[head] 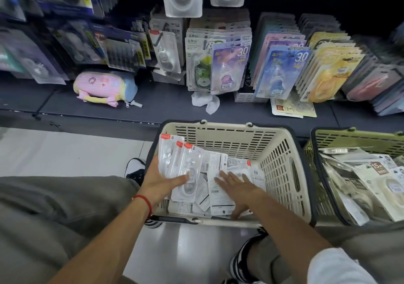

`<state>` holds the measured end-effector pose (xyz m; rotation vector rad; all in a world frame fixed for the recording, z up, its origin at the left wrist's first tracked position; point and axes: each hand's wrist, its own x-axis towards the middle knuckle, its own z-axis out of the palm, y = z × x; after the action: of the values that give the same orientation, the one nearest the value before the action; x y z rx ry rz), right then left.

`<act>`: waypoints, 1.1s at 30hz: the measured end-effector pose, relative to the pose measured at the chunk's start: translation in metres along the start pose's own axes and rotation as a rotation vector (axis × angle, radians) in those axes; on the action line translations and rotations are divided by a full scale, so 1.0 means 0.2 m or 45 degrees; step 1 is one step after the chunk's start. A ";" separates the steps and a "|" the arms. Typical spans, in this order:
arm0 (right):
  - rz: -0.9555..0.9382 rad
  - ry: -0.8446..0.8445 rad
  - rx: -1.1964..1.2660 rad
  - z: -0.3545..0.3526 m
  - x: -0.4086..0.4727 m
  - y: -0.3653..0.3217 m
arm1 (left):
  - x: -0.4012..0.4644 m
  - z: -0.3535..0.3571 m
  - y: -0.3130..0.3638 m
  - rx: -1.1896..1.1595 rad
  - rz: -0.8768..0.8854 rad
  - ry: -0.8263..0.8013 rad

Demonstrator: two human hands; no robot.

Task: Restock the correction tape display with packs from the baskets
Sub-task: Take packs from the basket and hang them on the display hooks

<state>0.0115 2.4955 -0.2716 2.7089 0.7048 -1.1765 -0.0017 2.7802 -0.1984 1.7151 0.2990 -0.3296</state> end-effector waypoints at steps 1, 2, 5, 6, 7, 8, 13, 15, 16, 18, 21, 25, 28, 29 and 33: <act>-0.006 -0.012 -0.042 -0.01 0.01 0.01 | 0.00 0.00 0.01 0.008 -0.001 0.005; -0.016 -0.009 -0.068 -0.02 0.02 0.01 | -0.01 0.00 0.01 0.012 -0.003 0.011; -0.075 0.047 -0.058 -0.03 0.03 0.02 | 0.00 0.01 0.02 0.025 -0.012 0.022; -0.091 0.046 -0.042 -0.02 0.03 0.03 | 0.00 0.01 0.02 0.025 -0.019 0.028; -0.099 0.024 -0.033 -0.01 0.03 0.04 | 0.00 0.01 0.01 0.026 -0.028 0.036; -0.096 0.005 -0.033 0.01 0.02 0.05 | 0.00 0.01 0.01 0.027 -0.039 0.042; -0.076 -0.014 -0.047 0.01 0.00 0.07 | 0.00 0.03 0.02 0.059 -0.040 0.030; -0.041 0.002 -0.092 0.00 -0.03 0.08 | -0.01 0.03 0.01 0.049 -0.041 0.033; -0.014 0.027 -0.119 0.01 -0.03 0.08 | -0.01 0.03 0.02 0.045 -0.042 0.034; 0.036 0.085 -0.124 0.03 -0.04 0.07 | -0.02 0.03 0.01 0.040 -0.035 0.034; 0.001 0.102 0.009 0.04 -0.04 0.08 | -0.02 0.03 0.01 0.030 -0.021 0.037; -0.010 0.107 0.742 -0.02 -0.09 0.15 | -0.02 0.02 0.02 0.006 -0.026 0.060; 0.076 0.396 1.369 -0.13 -0.14 0.20 | -0.02 0.04 0.04 -0.013 -0.029 0.095; 0.128 0.557 1.568 -0.17 -0.15 0.23 | -0.01 0.05 0.05 -0.018 -0.027 0.102; 0.199 1.000 1.872 -0.42 -0.29 0.32 | -0.02 0.09 0.10 -0.082 -0.003 0.176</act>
<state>0.0617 2.4395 -0.1778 4.3269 -0.7780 -0.5317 0.0009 2.7581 -0.1805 1.6772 0.4080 -0.2014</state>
